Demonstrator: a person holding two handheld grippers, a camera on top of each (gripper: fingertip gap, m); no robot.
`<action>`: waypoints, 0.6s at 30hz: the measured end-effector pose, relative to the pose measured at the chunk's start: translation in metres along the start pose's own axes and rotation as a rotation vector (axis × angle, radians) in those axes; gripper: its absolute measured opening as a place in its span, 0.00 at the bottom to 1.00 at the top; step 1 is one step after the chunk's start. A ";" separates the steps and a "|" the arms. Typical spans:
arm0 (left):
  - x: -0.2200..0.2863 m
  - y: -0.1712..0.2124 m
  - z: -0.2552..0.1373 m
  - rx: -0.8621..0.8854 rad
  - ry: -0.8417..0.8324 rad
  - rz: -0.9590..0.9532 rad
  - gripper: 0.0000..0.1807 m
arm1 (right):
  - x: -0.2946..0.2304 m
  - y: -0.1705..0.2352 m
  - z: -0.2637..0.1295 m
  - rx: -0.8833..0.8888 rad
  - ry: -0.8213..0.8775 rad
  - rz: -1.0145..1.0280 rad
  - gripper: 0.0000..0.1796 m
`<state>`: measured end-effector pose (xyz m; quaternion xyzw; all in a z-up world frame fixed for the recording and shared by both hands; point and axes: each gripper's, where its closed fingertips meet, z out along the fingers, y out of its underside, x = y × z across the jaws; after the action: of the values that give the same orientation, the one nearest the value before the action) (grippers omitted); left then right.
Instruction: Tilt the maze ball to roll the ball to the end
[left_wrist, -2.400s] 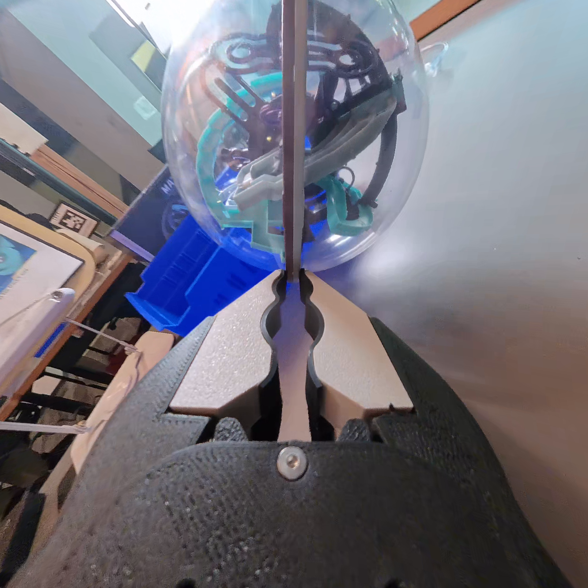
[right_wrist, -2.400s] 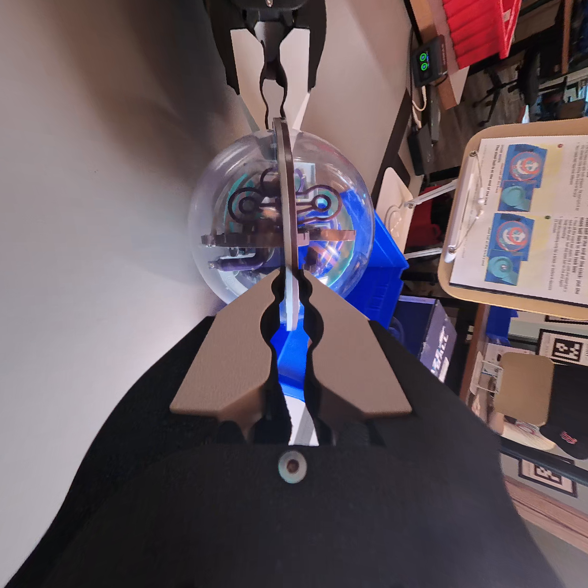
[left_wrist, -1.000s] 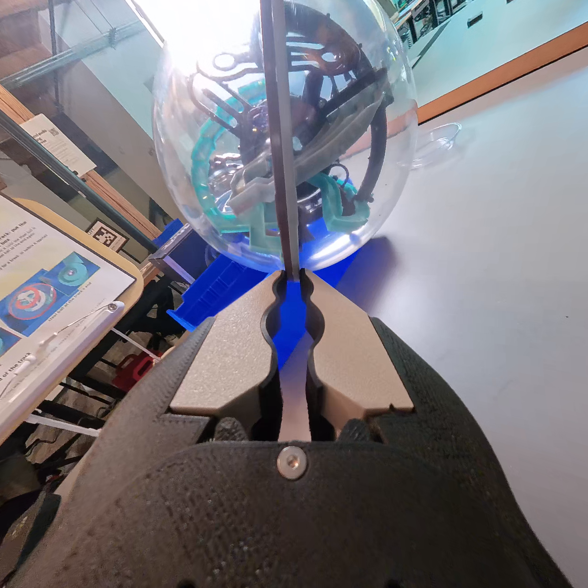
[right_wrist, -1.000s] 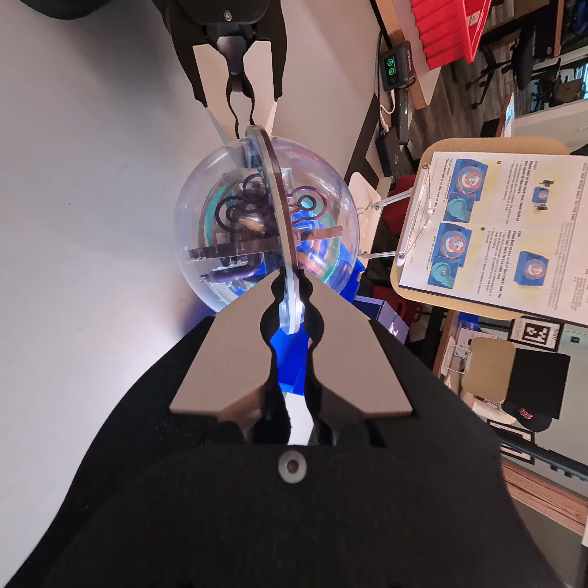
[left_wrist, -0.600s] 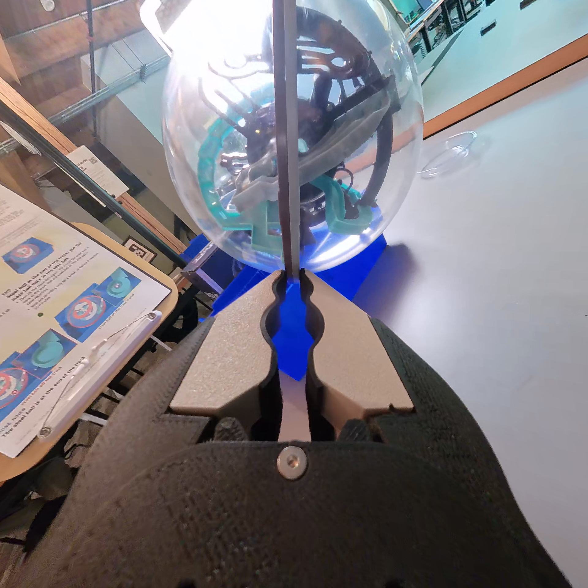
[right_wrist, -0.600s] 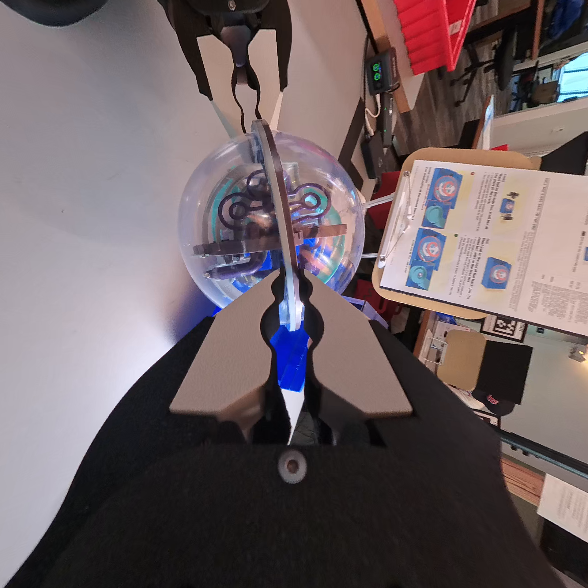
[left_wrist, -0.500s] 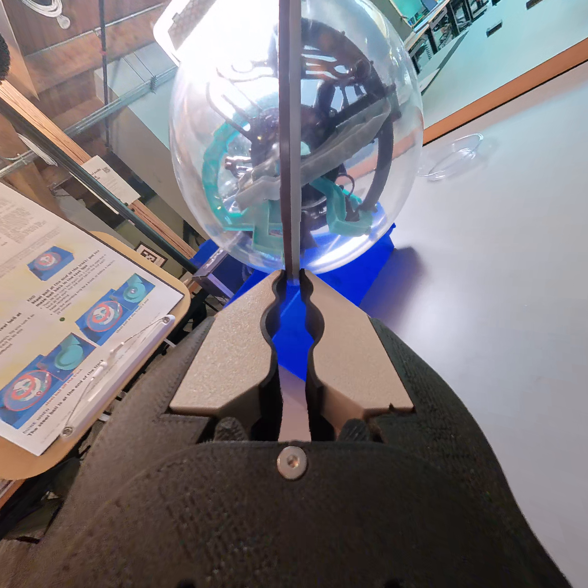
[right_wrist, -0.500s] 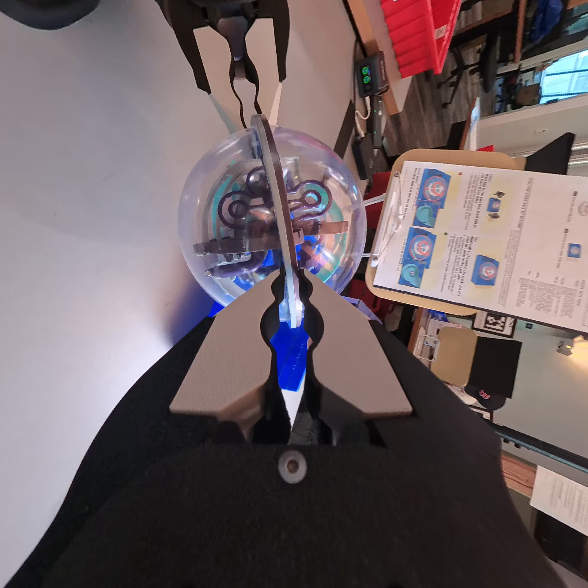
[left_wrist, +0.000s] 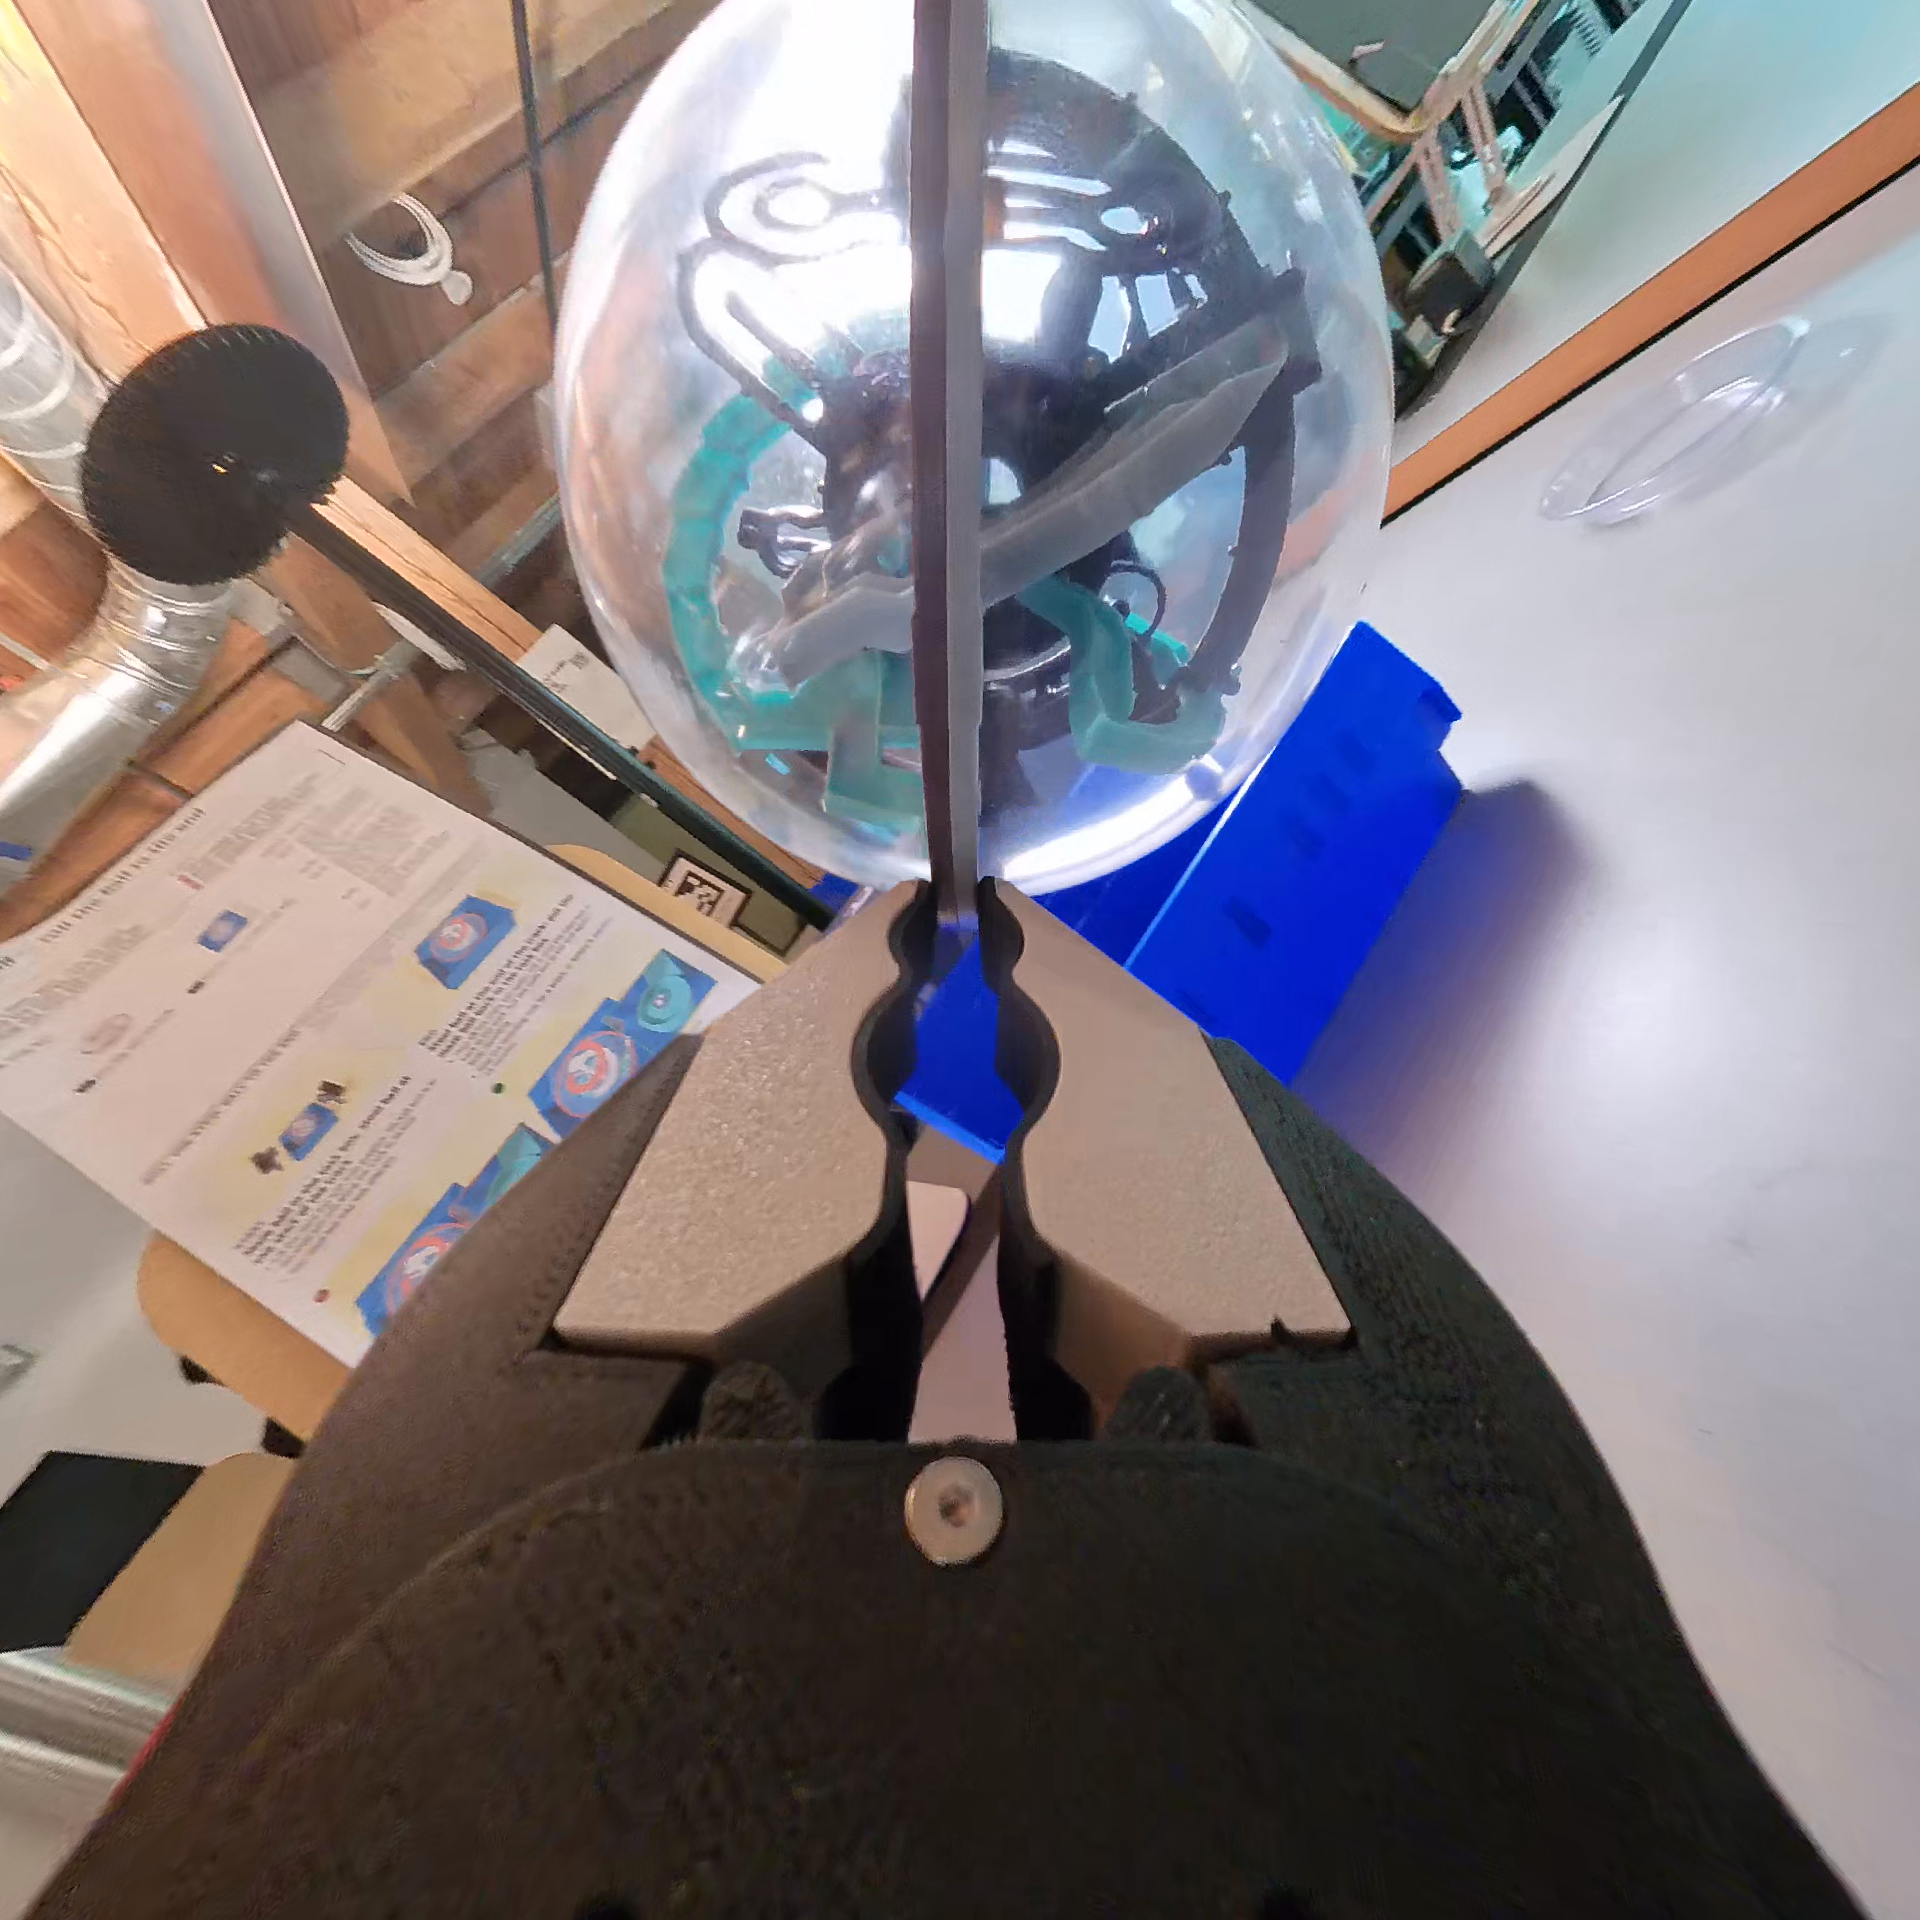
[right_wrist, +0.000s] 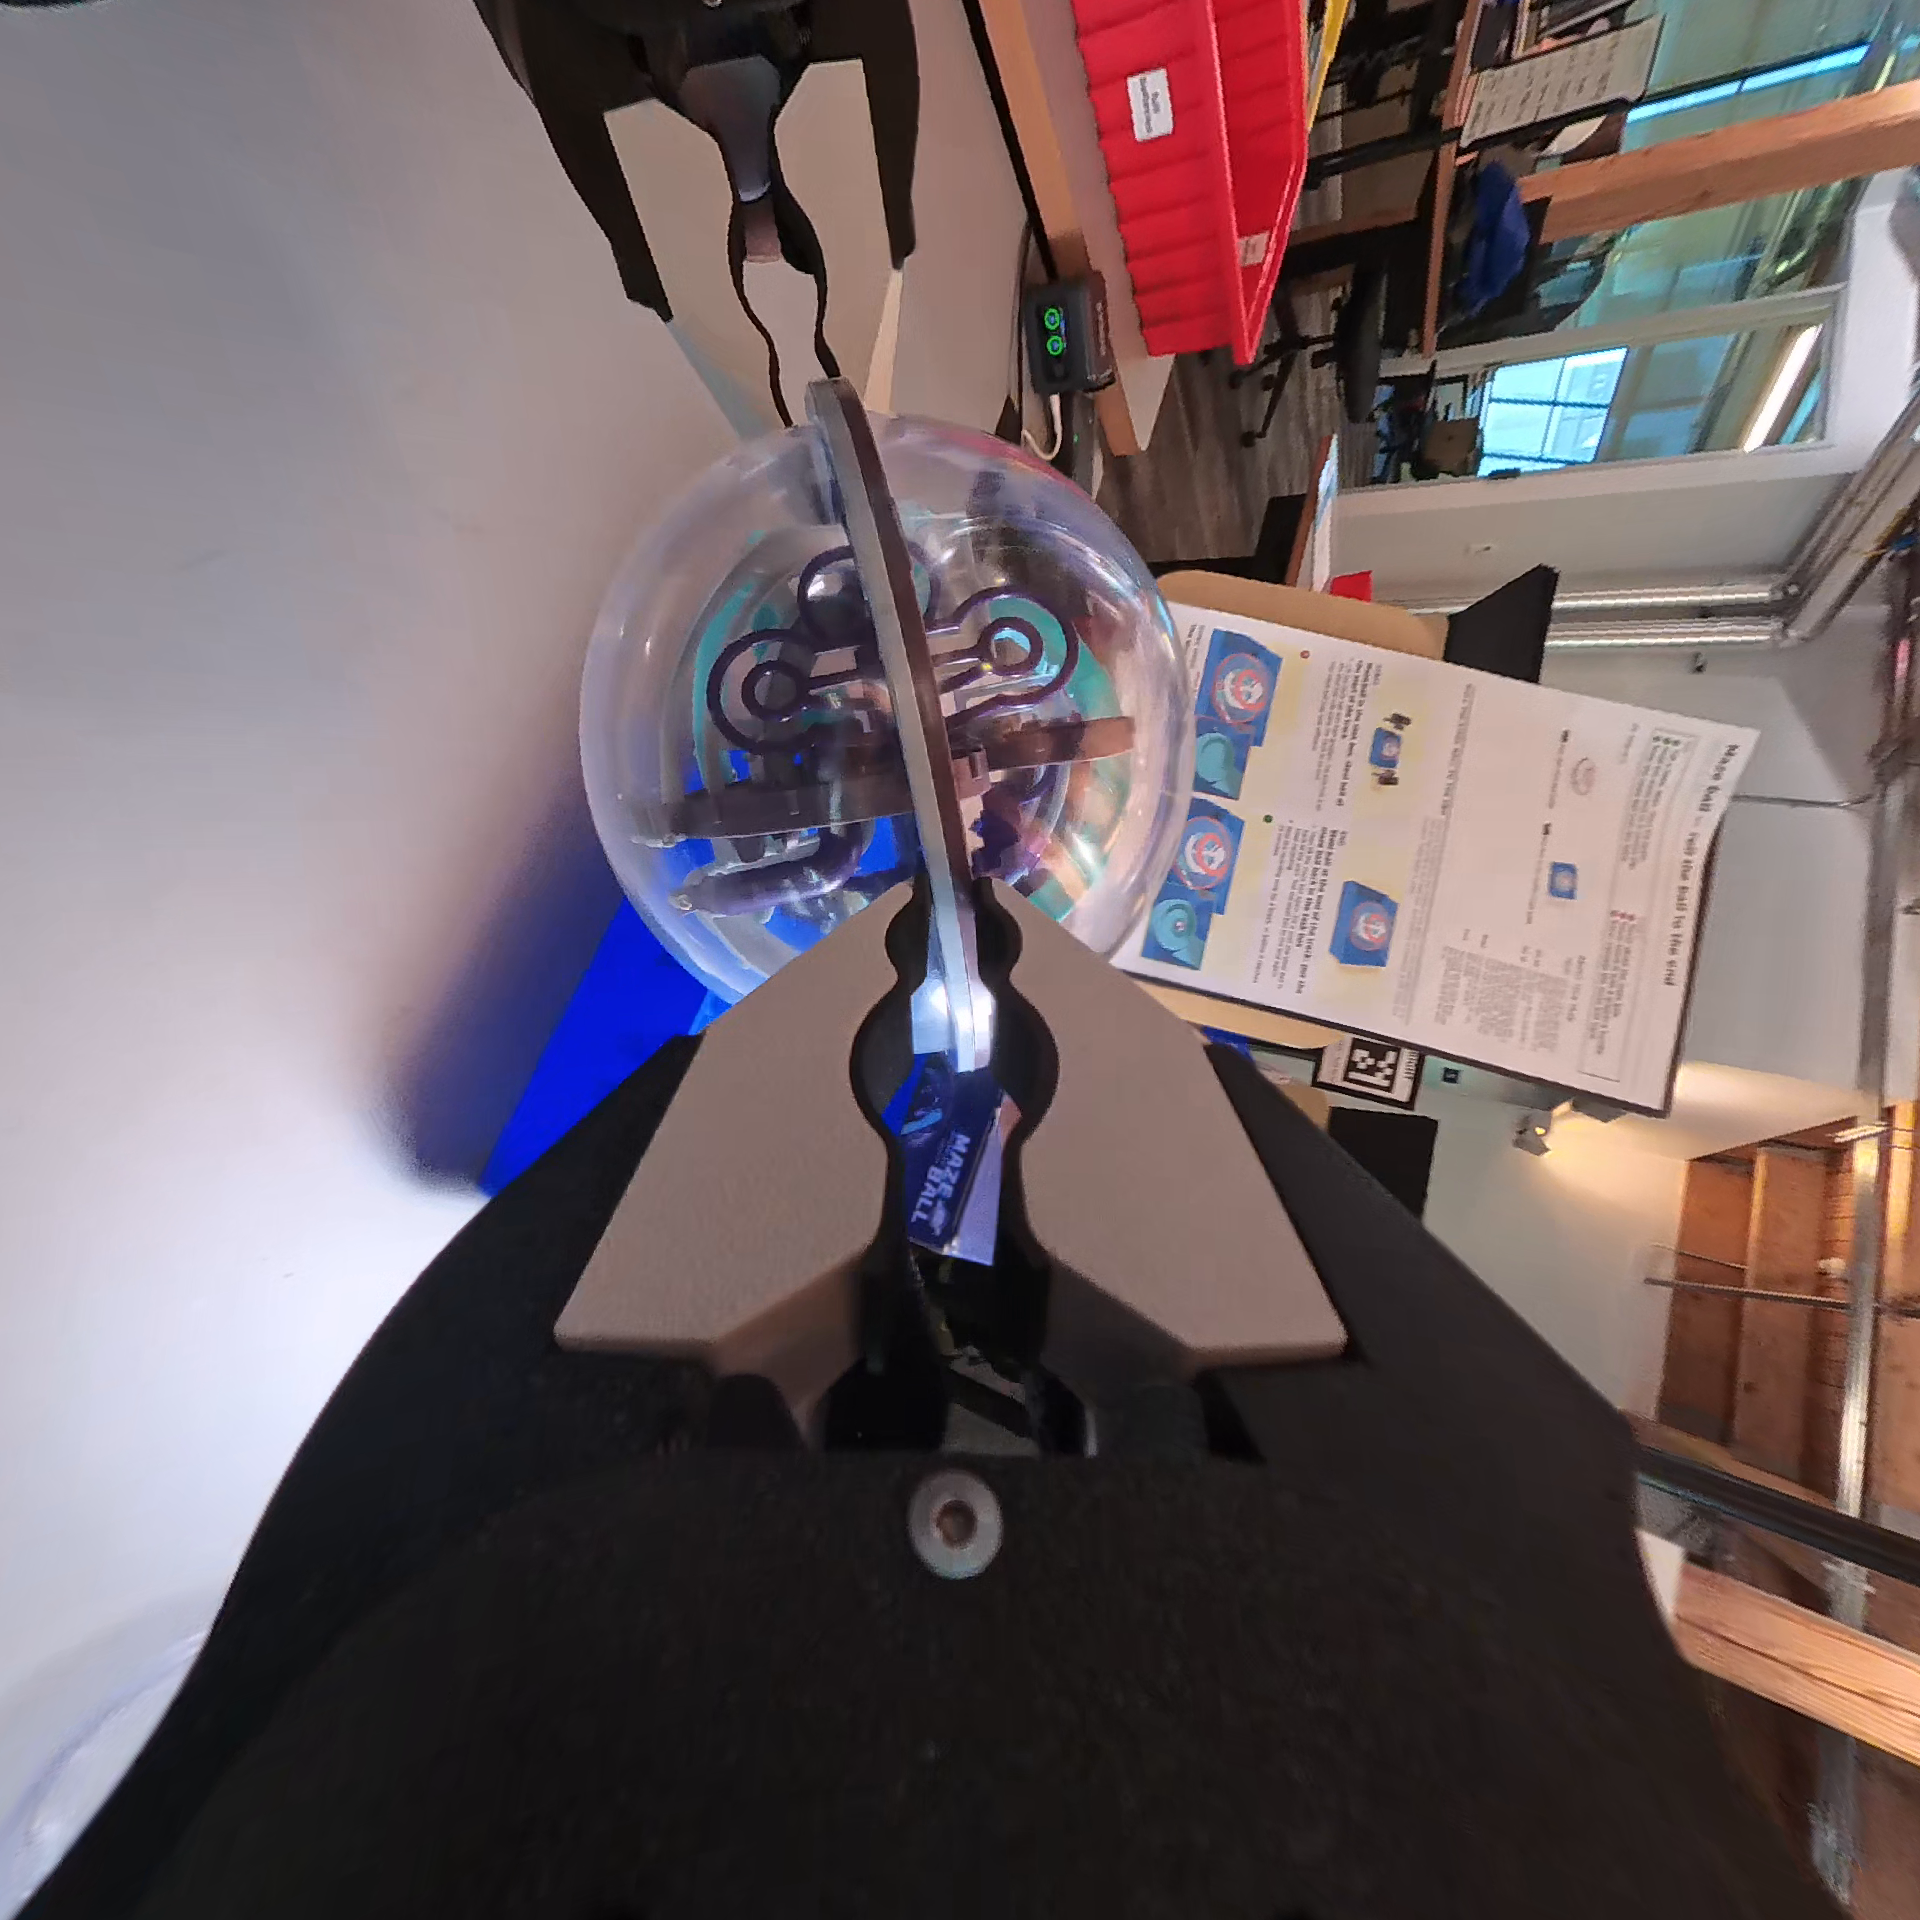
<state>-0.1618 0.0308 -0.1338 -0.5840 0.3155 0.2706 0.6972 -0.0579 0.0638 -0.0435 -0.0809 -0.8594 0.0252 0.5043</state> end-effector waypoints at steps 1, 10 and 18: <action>-0.002 -0.001 -0.001 0.003 -0.011 0.009 0.03 | 0.001 -0.002 -0.001 0.001 0.011 -0.013 0.04; -0.020 -0.009 -0.008 0.019 -0.125 0.079 0.03 | 0.010 -0.019 -0.008 -0.007 0.089 -0.137 0.03; -0.024 -0.010 -0.009 0.030 -0.209 0.116 0.04 | 0.013 -0.034 -0.010 -0.044 0.122 -0.276 0.04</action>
<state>-0.1709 0.0203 -0.1099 -0.5229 0.2785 0.3651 0.7182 -0.0593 0.0319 -0.0231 0.0256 -0.8304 -0.0679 0.5523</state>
